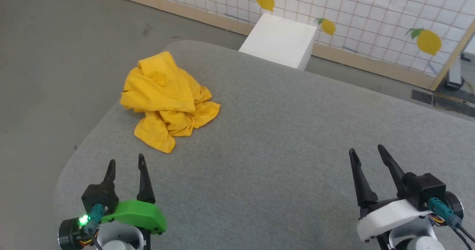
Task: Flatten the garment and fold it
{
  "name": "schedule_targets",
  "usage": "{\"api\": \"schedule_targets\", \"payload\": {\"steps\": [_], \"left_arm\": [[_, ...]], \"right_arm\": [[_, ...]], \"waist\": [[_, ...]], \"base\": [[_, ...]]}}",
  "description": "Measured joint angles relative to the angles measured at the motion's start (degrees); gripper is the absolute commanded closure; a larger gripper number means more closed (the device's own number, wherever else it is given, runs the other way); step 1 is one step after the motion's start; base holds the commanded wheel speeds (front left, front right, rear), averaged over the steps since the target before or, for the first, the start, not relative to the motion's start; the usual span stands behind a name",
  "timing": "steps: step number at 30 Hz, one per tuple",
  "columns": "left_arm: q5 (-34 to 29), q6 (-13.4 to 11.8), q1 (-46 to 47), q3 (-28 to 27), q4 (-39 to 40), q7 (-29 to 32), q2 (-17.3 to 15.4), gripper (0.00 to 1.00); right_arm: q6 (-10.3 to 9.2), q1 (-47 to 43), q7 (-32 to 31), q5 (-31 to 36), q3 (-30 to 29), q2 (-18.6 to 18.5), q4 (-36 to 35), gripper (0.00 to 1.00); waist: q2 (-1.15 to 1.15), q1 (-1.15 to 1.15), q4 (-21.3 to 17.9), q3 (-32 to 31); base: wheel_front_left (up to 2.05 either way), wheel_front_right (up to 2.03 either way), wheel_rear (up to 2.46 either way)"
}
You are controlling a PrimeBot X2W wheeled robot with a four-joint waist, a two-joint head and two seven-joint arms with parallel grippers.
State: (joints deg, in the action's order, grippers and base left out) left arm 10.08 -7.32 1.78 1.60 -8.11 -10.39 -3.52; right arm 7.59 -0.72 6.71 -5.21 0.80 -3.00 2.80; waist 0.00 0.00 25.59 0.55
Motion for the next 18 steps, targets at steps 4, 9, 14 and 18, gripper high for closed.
{"api": "schedule_targets", "payload": {"steps": [4,9,14,18], "left_arm": [[0.1,-0.4,0.1,-0.1,-0.4,-0.5,0.0,0.00],[1.1,-0.9,0.1,-0.2,-1.1,-1.5,0.0,0.00],[1.7,-1.2,0.1,-0.4,-1.7,-2.0,0.0,0.00],[2.0,-1.4,0.1,-0.7,-2.2,-2.4,0.0,0.00]], "right_arm": [[0.00,0.0,0.4,-0.4,0.3,0.0,0.2,0.00],[0.00,0.0,1.0,-0.9,0.8,0.0,0.6,0.00],[0.00,0.0,1.5,-1.3,1.0,0.0,1.0,0.00],[0.00,-0.2,2.0,-1.6,1.2,0.1,1.3,0.00]], "waist": [[0.00,0.00,1.5,0.0],[0.00,0.00,4.4,-0.1],[0.00,0.00,6.0,-0.3],[0.00,0.00,7.4,-0.7]], "base": [[0.00,0.00,0.00],[0.00,0.00,0.00],[0.00,0.00,0.00],[0.00,0.00,0.00]]}}
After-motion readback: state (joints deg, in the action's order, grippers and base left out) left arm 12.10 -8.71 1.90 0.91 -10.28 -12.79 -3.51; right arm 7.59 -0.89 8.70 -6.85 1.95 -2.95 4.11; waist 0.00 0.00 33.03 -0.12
